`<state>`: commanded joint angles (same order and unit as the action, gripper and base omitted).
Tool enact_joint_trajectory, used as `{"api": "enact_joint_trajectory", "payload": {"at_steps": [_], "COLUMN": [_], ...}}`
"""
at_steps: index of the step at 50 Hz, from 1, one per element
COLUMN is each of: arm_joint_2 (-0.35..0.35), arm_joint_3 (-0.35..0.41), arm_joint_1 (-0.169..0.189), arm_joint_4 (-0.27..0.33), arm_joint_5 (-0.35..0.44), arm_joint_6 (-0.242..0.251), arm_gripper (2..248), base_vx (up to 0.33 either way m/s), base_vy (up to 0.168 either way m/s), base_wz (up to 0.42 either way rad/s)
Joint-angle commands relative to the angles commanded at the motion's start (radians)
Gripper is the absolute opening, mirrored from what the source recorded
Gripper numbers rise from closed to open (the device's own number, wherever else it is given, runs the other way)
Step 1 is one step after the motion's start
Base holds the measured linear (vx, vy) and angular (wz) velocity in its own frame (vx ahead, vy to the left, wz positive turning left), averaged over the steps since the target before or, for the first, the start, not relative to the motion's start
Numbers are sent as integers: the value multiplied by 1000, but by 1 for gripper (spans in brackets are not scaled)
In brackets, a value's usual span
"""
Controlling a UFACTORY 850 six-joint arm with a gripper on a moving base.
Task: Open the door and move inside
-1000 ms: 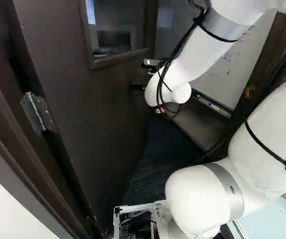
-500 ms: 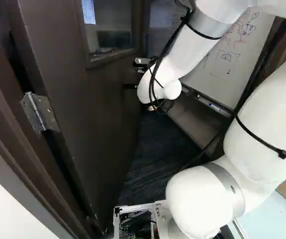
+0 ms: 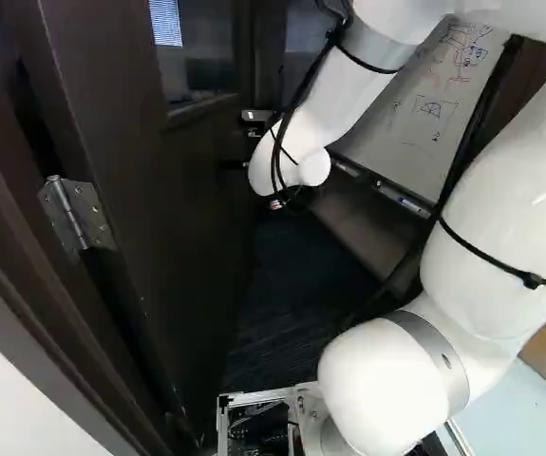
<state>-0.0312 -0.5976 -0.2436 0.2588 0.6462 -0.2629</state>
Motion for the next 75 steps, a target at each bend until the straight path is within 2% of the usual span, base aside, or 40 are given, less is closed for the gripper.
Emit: {"api": "enact_joint_trajectory", "payload": {"at_steps": [75], "arm_joint_2": [165], "arm_joint_3": [-172], "arm_joint_1": [-219], "arm_joint_4": [92], "arm_joint_5": [0], "arm_joint_6": [0], "arm_gripper": [247], "base_vx": [0], "base_vy": [0], "base_wz": [0]}}
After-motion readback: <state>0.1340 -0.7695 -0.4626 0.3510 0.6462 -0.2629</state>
